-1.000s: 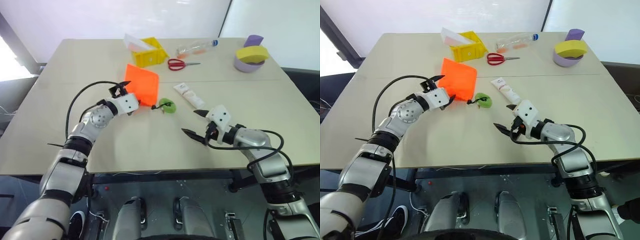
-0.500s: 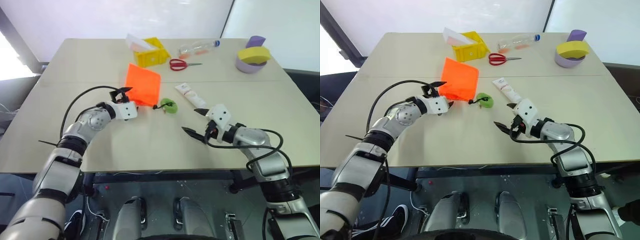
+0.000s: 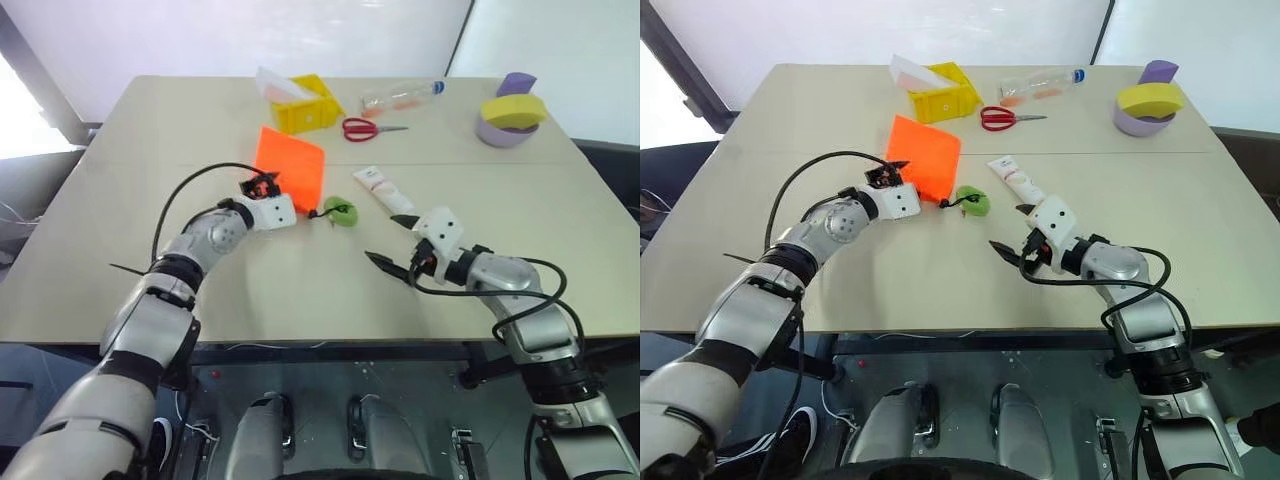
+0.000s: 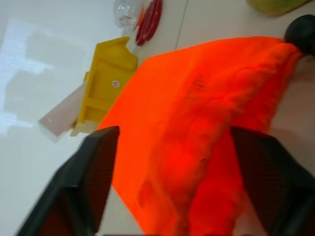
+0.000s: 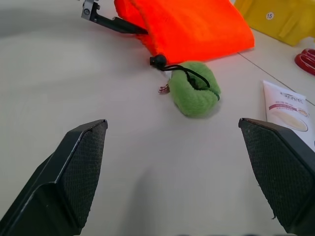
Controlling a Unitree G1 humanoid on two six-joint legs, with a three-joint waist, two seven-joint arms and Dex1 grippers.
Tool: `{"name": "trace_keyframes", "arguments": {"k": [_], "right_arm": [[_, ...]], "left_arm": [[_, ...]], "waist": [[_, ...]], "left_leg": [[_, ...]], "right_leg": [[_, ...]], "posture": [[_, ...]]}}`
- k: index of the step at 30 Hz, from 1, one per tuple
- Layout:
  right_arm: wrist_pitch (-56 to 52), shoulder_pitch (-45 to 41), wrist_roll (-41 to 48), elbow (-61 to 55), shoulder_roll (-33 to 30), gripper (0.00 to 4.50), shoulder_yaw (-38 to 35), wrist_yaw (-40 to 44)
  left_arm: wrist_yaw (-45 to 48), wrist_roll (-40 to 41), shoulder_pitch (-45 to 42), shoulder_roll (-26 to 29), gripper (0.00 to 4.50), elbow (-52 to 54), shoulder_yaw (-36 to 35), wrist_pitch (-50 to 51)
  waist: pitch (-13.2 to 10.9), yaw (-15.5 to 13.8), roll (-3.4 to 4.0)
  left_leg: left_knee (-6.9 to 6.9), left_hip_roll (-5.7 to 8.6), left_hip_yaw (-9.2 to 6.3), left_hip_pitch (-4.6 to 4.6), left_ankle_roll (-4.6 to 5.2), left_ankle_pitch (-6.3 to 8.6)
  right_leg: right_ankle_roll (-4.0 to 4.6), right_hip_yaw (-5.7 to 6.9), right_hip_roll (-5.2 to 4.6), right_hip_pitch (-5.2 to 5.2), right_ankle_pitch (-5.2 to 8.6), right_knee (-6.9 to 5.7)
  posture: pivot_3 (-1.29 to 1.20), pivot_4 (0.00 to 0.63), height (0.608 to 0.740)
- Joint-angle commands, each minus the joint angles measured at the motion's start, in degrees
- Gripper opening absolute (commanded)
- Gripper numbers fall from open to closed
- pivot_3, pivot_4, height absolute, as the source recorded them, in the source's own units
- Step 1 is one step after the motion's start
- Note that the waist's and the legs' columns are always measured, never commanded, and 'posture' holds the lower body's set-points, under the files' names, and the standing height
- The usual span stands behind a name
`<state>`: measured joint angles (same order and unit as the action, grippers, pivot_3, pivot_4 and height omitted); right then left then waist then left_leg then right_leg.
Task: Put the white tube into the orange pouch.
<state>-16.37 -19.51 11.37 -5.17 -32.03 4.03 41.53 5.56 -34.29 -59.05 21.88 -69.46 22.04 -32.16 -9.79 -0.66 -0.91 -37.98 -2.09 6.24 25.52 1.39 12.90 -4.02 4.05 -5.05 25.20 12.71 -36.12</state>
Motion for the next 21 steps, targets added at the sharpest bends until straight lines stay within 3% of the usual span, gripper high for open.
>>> {"name": "trace_keyframes", "arguments": {"k": [1, 4, 9, 13, 21], "right_arm": [[0.6, 0.1, 0.1, -2.5, -0.2, 4.50, -1.6, -0.6], [0.6, 0.3, 0.1, -2.7, -0.3, 4.50, -1.7, -0.8], [0.9, 0.2, -0.1, -2.5, -0.3, 4.50, -1.5, -0.9], [1.5, -0.1, -0.6, -1.9, -0.1, 4.50, -1.3, -1.2], [2.3, 0.2, -1.6, -1.7, 0.5, 4.50, -0.9, -1.3]], "left_arm": [[0.6, 1.9, -1.6, -0.3, 1.57, 0.4, -1.0, -0.5], [1.0, 2.2, -1.3, -0.1, 0.09, 0.5, -1.2, -0.5], [4.0, 5.7, -0.4, -0.4, 0.04, 0.5, -3.3, 0.2], [11.8, 12.8, 1.4, -0.9, 0.04, 3.6, -7.6, 0.5], [23.1, 22.7, 7.8, 0.2, 0.04, 22.7, -12.8, 8.8]], "waist": [[0.0, 0.0, 0.00], [0.0, 0.0, 0.00], [0.0, 0.0, 0.00], [0.0, 0.0, 0.00], [0.0, 0.1, 0.00]], "left_leg": [[0.00, 0.00, 0.00, 0.00, 0.00, 0.00], [0.00, 0.00, -0.01, 0.00, 0.00, 0.00], [-0.02, 0.00, -0.01, -0.01, 0.00, 0.00], [-0.03, -0.01, -0.01, -0.01, 0.00, 0.00], [-0.04, -0.01, -0.01, -0.01, 0.00, 0.00]], "right_leg": [[0.00, 0.00, 0.00, 0.00, 0.00, 0.00], [0.00, 0.00, 0.00, 0.00, 0.00, 0.00], [0.01, 0.00, 0.00, -0.01, 0.00, 0.00], [0.01, 0.00, 0.00, -0.01, 0.00, 0.00], [0.01, 0.00, 0.00, -0.03, 0.00, -0.02]], "posture": [[0.00, 0.150, 0.740], [0.00, 0.150, 0.740], [0.00, 0.150, 0.740], [0.00, 0.150, 0.740], [0.00, 0.150, 0.740]]}}
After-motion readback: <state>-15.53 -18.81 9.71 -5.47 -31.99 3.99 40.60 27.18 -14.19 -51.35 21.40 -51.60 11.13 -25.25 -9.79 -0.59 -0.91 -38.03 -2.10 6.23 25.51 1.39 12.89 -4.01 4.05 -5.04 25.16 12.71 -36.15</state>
